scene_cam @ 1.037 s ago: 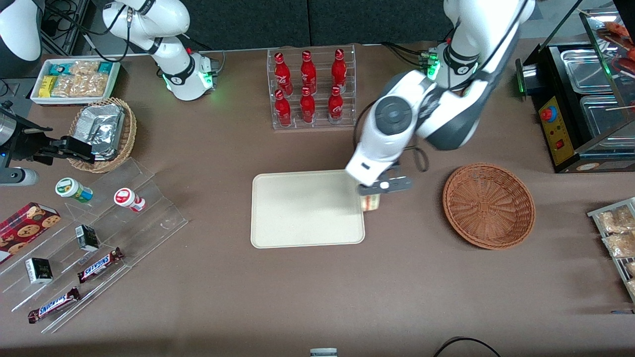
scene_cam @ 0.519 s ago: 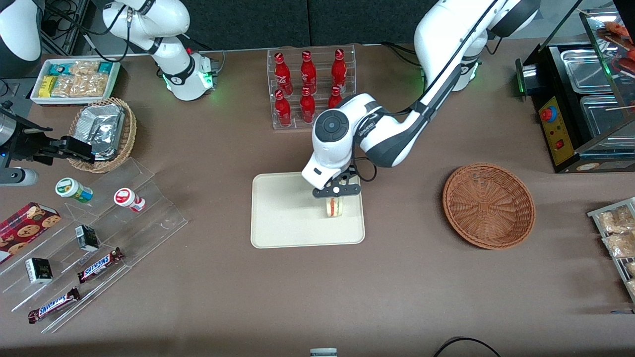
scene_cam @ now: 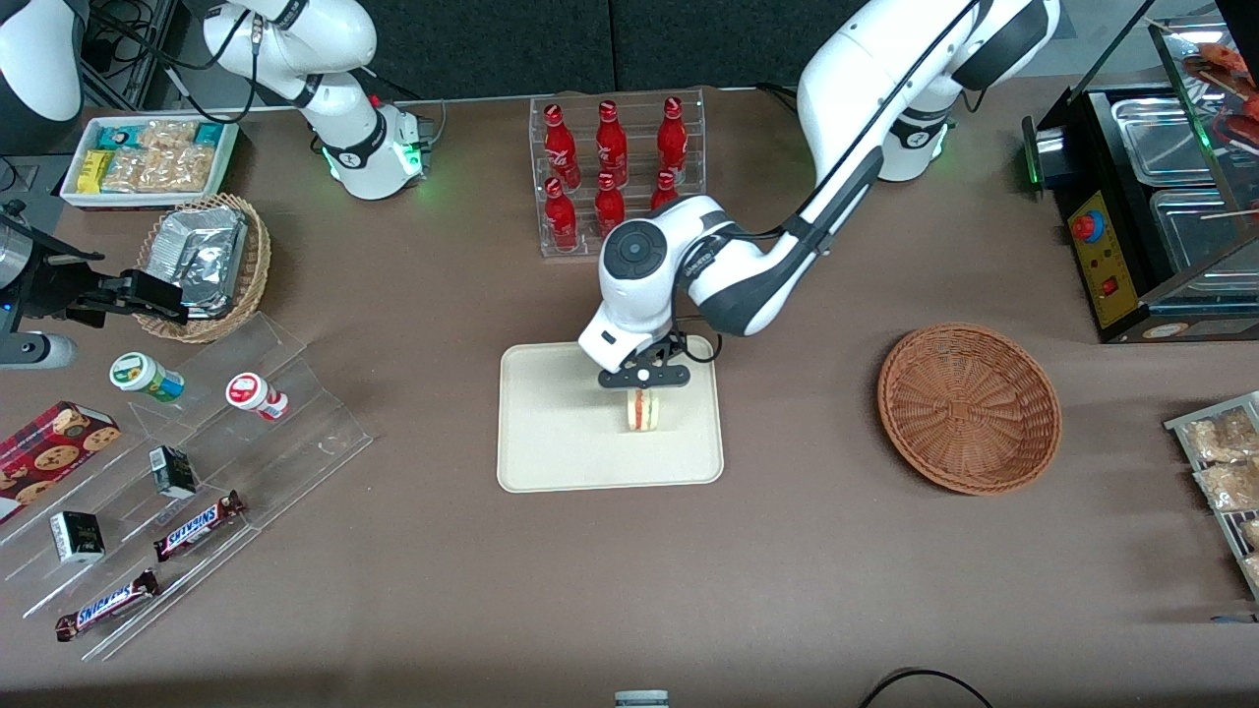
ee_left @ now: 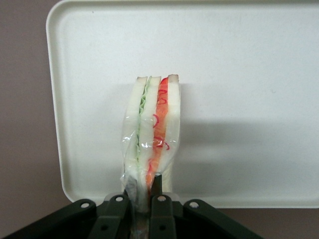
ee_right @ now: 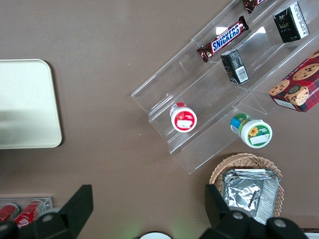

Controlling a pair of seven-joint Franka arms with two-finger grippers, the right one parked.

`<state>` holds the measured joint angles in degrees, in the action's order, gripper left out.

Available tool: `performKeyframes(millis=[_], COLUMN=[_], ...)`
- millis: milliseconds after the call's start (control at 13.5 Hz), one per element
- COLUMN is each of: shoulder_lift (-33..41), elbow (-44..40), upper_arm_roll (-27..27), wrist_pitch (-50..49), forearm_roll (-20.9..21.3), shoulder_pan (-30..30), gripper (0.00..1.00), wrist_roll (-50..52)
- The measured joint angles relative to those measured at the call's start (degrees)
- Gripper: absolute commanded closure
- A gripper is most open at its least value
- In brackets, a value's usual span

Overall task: Place sandwich from basket to tray
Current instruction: 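Lower the sandwich onto the cream tray and open the left gripper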

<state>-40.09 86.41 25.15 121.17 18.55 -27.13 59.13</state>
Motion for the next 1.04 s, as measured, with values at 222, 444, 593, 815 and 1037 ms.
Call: performKeyframes(millis=[222,444,593,815,1037], shoulder_lift=[-1.1,-1.5,-1.5,-1.7,-2.2], elbow=[0.0,0.0,0.0,0.1,0.1], upper_arm_roll=[-0.1,-0.6,-1.4,-1.7,-1.7], wrist_pitch=[0.0,0.0,0.0,0.0,0.2], forearm_roll=[0.6,0.6,0.6,0.6,0.7], shoulder_pan=[-0.4,-0.4,-0.4,-0.4,-0.4], gripper=[1.0,1.0,1.0,0.6,0.0], wrist_roll=[0.8,3.0,3.4,3.4,3.4])
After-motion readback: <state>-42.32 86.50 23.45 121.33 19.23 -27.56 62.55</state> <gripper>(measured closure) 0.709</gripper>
